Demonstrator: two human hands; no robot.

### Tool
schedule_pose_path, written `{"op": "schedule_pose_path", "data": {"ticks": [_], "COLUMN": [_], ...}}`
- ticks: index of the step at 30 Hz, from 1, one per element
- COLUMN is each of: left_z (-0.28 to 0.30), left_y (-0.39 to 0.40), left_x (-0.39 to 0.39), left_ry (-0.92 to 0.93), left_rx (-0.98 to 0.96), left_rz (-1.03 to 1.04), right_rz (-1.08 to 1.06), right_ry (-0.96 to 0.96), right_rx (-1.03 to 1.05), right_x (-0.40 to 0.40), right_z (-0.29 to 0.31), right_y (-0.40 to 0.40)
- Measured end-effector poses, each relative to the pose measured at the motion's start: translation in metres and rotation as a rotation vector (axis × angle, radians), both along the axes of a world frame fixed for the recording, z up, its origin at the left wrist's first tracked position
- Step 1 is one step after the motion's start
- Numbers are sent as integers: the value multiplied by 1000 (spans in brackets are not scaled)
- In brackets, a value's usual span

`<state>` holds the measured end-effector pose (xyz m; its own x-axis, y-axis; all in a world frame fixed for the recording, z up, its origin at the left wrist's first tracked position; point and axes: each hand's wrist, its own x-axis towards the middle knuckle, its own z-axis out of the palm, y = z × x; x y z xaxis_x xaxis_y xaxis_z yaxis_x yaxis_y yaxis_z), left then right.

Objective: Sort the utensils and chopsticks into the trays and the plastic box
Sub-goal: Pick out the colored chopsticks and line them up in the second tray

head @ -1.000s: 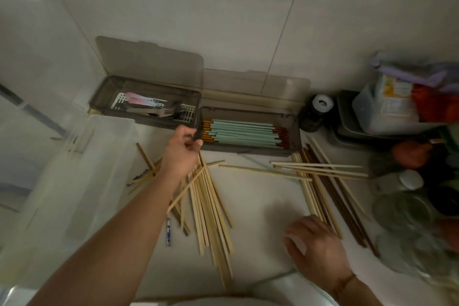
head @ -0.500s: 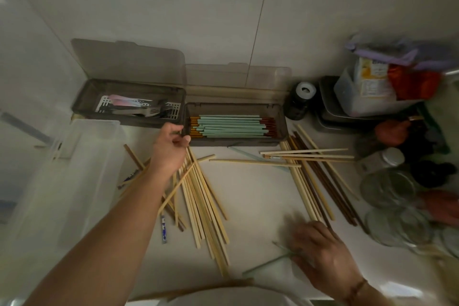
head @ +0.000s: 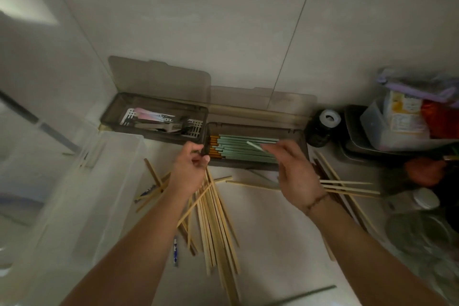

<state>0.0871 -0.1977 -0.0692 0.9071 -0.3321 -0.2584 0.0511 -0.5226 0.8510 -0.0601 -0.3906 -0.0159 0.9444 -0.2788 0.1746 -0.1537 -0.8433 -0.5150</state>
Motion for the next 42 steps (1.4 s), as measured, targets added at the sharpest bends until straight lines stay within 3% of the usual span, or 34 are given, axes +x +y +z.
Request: {"op": "schedule_pose_path", "data": {"ticks": [8, 17, 27, 35, 42], "left_z": [-3, -4, -3, -4, 0], "left_y": [2, 3, 1, 2, 0], "left_x": [4, 4, 2, 3, 0], "left_ry": [29, 36, 10, 10, 5], "left_rx": [-3, -34, -29, -23, -3], "left_rz": [-2, 13, 5, 11, 34], "right_rz": [60, 57, 97, 240, 222], "right_ry": [269, 245, -133, 131, 104], "right_rx": [10, -13, -180, -117, -36], "right_x": [90, 91, -27, -162, -211], "right_z": [-35, -44, -28, -68, -82], "right_y": [-30, -34, 4, 22, 32]}}
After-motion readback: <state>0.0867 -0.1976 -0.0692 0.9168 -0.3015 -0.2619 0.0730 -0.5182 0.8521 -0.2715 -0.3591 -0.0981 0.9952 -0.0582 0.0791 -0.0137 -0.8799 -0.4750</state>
